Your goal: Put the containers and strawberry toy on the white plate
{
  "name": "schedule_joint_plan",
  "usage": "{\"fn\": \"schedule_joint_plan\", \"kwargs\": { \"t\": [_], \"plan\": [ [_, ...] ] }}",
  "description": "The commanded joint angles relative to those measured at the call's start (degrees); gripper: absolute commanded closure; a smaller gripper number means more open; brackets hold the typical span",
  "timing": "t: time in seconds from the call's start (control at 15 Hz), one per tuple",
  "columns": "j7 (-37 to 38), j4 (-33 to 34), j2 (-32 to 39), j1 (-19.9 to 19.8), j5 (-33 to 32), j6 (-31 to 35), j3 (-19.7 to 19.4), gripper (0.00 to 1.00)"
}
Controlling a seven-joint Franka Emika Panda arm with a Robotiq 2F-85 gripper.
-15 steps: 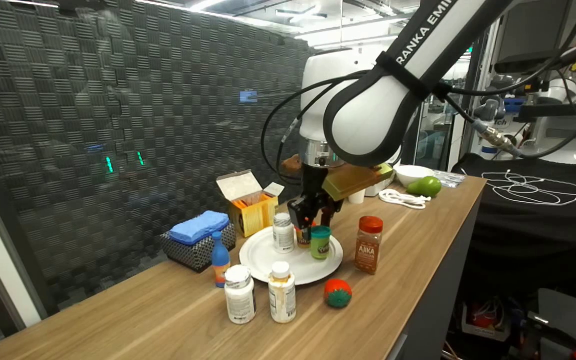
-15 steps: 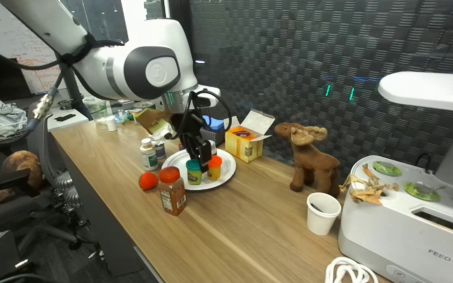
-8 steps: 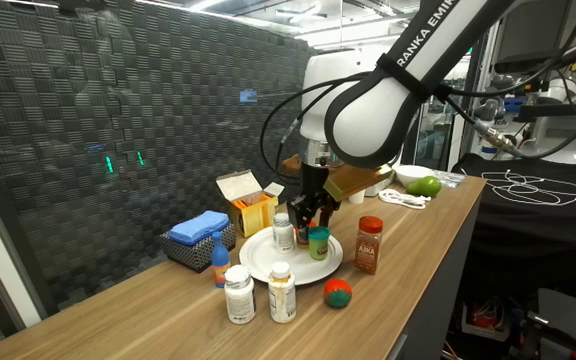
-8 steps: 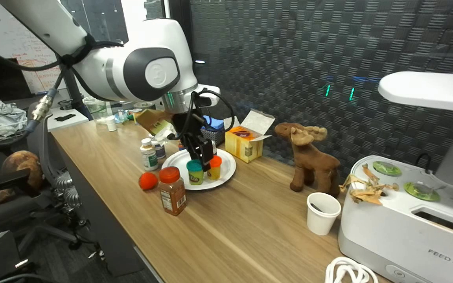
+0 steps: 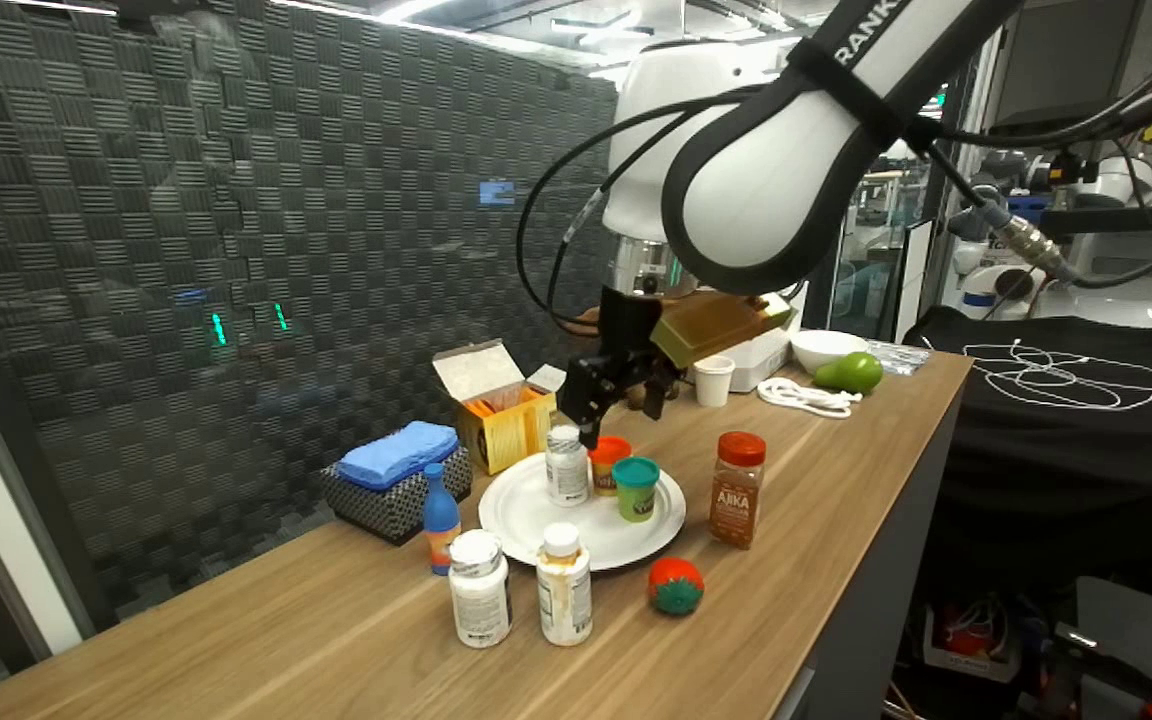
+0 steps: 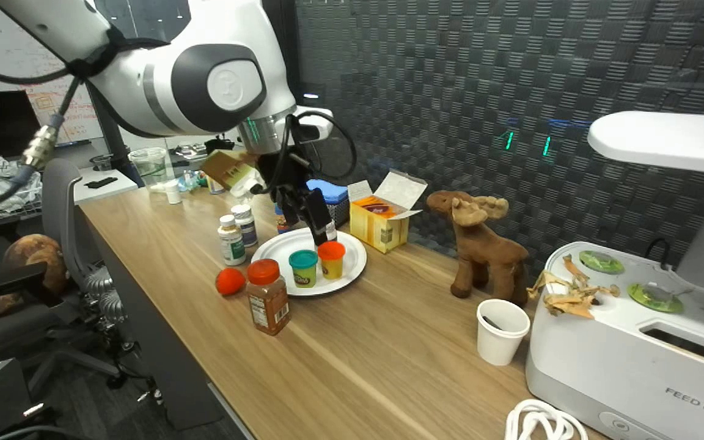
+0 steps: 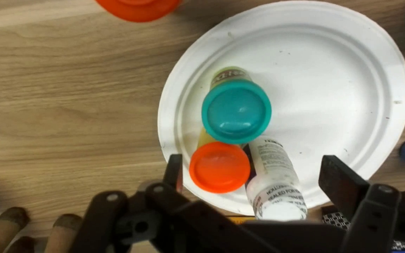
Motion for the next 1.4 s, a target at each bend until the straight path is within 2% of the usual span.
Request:
{"fn": "schedule_joint_plan", "kwargs": {
  "t": [0.0, 0.13, 0.27, 0.53, 0.67, 0.87, 1.2, 1.27, 1.33],
  "plan": [
    [2.90, -3.70, -7.29, 1.31, -2.30, -0.55, 0.72, 0.00],
    [1.10, -3.88, -9.22, 1.25, 0.62, -2.15, 3.23, 0.00],
    [-4.99, -3.62, -9.76, 1.20, 7.14, -4.15, 7.03, 0.00],
    [-16.32, 0.27, -6.15, 2.09, 16.41, -9.35, 12.43, 0.00],
    [-18.23, 1.92, -4.38, 2.08, 17.30, -12.13, 13.31, 0.00],
    [-17.77, 3.94, -2.04, 1.81, 15.35, -16.04, 12.92, 0.00],
    [-16.86, 5.87, 0.89, 1.85, 12.53, -17.64, 11.80, 0.00],
    [-16.82, 6.26, 1.38, 1.86, 12.33, -18.04, 11.69, 0.25],
    [-16.73, 6.38, 1.50, 1.89, 12.31, -18.20, 11.65, 0.27]
  ]
}}
